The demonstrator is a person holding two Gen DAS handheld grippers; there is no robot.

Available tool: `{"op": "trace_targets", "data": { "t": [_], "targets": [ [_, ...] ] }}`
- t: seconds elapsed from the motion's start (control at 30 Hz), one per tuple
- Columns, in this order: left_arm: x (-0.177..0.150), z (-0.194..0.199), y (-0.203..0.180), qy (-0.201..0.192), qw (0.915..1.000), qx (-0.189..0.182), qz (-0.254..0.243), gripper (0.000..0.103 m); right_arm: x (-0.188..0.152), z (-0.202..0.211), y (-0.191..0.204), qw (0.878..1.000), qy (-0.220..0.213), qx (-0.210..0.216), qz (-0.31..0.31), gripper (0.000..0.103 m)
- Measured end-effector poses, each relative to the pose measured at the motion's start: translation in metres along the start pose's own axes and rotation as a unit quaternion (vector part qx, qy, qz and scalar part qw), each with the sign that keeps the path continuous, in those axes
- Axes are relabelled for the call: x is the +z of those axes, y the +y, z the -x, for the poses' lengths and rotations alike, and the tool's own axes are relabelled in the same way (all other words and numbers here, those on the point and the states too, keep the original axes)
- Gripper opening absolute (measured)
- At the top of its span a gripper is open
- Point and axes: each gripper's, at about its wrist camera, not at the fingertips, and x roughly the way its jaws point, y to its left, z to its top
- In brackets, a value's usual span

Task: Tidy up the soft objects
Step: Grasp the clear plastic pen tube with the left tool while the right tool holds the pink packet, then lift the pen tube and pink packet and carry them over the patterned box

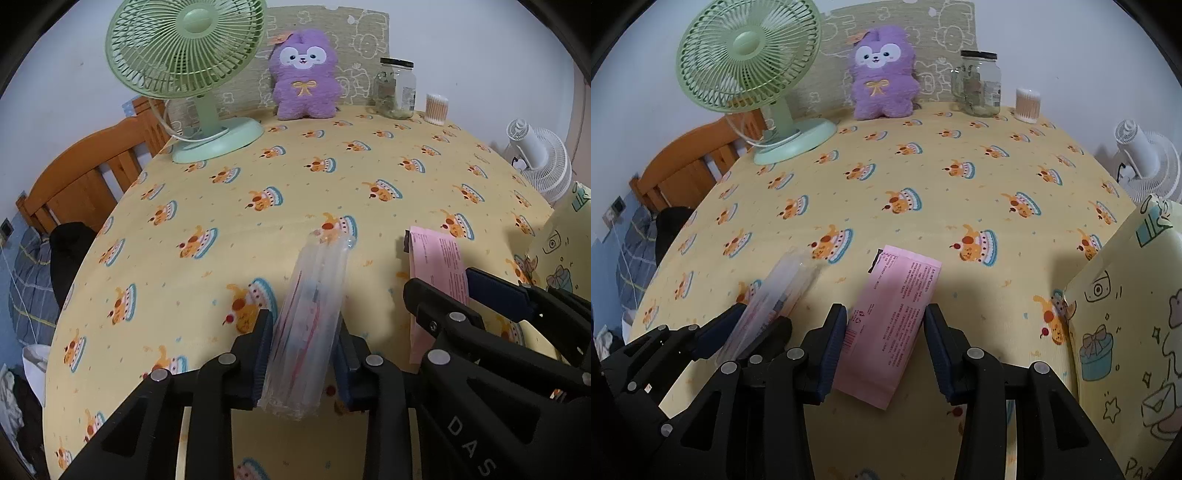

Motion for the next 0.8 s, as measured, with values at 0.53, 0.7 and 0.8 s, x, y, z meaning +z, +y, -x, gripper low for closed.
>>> {"op": "trace_targets", "data": {
  "t": [0.53, 0.7, 0.8],
  "targets": [
    [-0.024, 0.029, 0.021, -0.018, 0.9991, -0.007, 0.039, 0.02, -0.016, 0.023, 0.026, 0.999, -0.008, -0.006, 0.03, 0.047],
    [-0.028, 0.042, 0.03, -0.028, 0.9983, -0.002, 0.05, 0.02, -0.017, 0.033, 0.038, 0.999, -0.016, -0.001, 0.044, 0.047],
    [-0.029, 0.048, 0.034, -0.035, 0.9978, -0.001, 0.057, 0.02, -0.016, 0.039, 0.043, 0.999, -0.02, 0.0, 0.049, 0.047]
  ]
}}
